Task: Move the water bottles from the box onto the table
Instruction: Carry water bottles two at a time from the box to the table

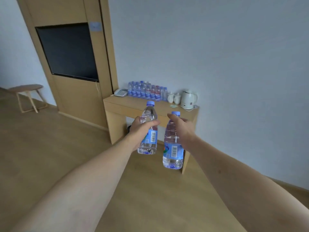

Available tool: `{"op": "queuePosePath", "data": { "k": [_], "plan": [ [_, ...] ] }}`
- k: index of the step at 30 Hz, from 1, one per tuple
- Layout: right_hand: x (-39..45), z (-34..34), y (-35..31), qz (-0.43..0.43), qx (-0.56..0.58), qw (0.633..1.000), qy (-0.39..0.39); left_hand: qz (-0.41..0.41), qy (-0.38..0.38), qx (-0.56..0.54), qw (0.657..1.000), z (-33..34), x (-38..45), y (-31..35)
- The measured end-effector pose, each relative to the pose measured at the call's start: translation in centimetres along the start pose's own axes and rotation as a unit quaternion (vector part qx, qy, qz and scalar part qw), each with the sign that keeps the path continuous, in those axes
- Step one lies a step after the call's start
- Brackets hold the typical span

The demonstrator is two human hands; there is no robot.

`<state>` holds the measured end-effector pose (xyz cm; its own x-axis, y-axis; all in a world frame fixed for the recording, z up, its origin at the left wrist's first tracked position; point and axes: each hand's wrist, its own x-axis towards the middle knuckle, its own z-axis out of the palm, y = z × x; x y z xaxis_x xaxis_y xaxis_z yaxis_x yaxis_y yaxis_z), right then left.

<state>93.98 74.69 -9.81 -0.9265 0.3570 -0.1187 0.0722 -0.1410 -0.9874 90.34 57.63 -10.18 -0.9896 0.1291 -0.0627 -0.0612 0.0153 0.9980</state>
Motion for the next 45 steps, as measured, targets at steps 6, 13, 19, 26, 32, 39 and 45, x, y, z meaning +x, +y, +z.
{"op": "queuePosePath", "data": {
  "k": [6, 13, 19, 26, 32, 39, 45],
  "plan": [
    [10.4, 6.5, -0.3, 0.010, -0.012, 0.999, -0.032, -0.008, 0.020, 0.000, 1.000, -3.3, 10.7, 0.9],
    [21.8, 13.7, 1.3, 0.018, -0.026, 0.999, -0.022, -0.012, 0.002, 0.001, 1.000, -7.9, 24.0, -1.0],
    [30.9, 20.2, 0.5, 0.023, -0.015, 0.999, 0.029, -0.027, -0.033, 0.016, 0.999, -11.8, 37.0, 0.5],
    [39.8, 24.5, -0.5, 0.030, -0.009, 0.997, 0.066, -0.043, -0.085, 0.032, 0.995, -12.2, 48.7, 1.0],
    [48.0, 24.7, -0.1, 0.045, -0.020, 0.995, 0.089, -0.055, -0.099, 0.042, 0.993, -10.2, 57.2, -0.2],
    [61.3, 23.1, -0.4, 0.035, -0.029, 0.995, 0.088, -0.058, -0.099, 0.043, 0.992, -5.4, 69.9, -0.9],
    [72.1, 21.4, -2.0, 0.049, -0.040, 0.995, 0.076, -0.076, -0.097, 0.044, 0.991, -1.5, 79.7, -0.2]
  ]
}}
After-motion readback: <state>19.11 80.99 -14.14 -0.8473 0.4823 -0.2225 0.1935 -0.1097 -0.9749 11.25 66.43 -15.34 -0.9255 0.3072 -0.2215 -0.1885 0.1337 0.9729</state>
